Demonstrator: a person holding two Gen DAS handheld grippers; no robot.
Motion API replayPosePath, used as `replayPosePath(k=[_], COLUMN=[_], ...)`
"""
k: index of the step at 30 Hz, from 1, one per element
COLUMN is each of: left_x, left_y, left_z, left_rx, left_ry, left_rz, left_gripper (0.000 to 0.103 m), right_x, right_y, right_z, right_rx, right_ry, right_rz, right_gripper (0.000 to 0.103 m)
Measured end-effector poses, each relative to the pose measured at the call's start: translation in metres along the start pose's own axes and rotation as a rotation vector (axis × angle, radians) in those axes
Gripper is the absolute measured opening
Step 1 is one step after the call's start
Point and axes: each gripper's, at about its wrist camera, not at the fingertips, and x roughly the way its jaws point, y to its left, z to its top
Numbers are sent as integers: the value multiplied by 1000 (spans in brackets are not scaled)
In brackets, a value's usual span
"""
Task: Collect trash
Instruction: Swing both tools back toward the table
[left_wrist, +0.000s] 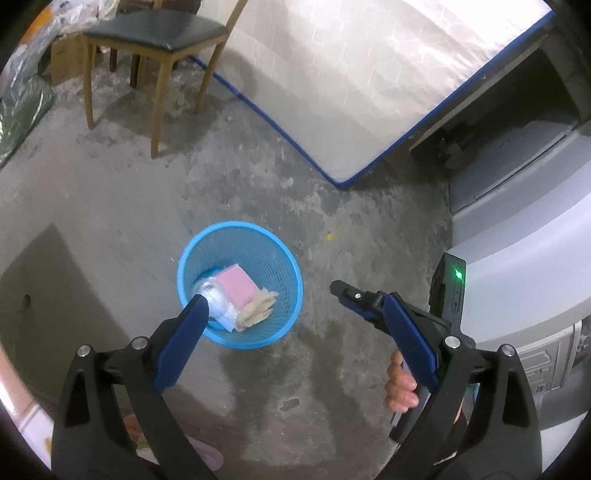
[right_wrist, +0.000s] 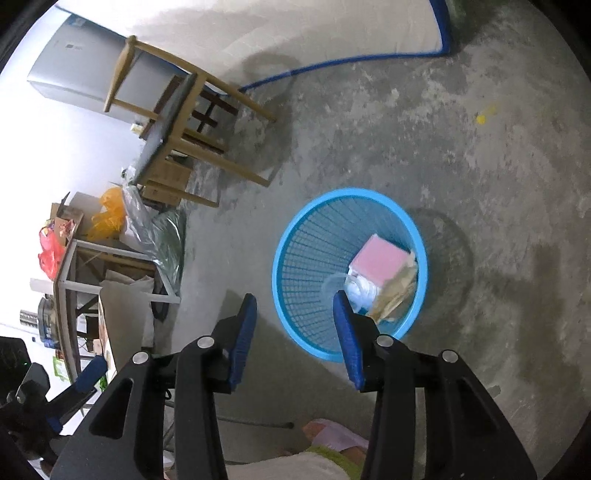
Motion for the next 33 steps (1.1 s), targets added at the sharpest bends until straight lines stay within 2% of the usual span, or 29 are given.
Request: replayPosePath(k=[6,12,17,24,29,33], left_x=[-55,-113,-177,-272,-338,-388], left_y=[9,30,58,93,116,133], left_z=[-17,-47,-83,-139,-184,-223], left_rx=[1,-26,-71,-150,-180,-203], left_ry=[-70,-153,-247,-431,-545,-644], left_rz=[-5,-10,38,91,154,236], left_gripper=[91,91,91,91,91,91], right_x=[-25,-54,-84,-93,-94,-87], right_y=[20,47,77,131,191,241], right_z=[-11,-28,-54,-92,-122,-157], right_rx=[-60,-131,-215,-347,-415,-478], right_ry=[-24,-27,-15,93,156,213], right_rz=[13,57,114,142,244,320], right_gripper=[44,54,63,63,63,63])
